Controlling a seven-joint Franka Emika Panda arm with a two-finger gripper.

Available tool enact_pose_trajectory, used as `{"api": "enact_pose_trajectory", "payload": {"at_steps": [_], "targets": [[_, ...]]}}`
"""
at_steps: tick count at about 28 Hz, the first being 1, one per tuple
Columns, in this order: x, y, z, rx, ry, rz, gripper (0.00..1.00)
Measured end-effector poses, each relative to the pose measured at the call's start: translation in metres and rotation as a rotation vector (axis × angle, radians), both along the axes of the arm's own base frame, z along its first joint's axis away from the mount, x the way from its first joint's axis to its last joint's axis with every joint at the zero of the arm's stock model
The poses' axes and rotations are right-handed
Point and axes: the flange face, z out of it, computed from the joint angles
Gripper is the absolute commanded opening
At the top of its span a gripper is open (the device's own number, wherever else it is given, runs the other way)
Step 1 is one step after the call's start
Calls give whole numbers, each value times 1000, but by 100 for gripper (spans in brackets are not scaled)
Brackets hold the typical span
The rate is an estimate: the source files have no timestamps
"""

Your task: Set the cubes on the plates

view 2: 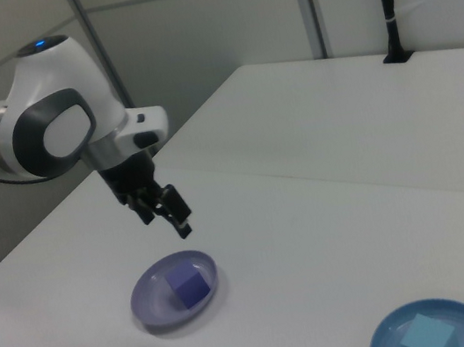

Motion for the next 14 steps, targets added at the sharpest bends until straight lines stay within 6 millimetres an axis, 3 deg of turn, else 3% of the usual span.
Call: {"api": "enact_pose_trajectory", "payload": {"at_steps": [4, 14], "targets": [[0, -41, 5, 0, -7, -1, 100], [13, -62, 10, -8, -21, 2, 100]]}}
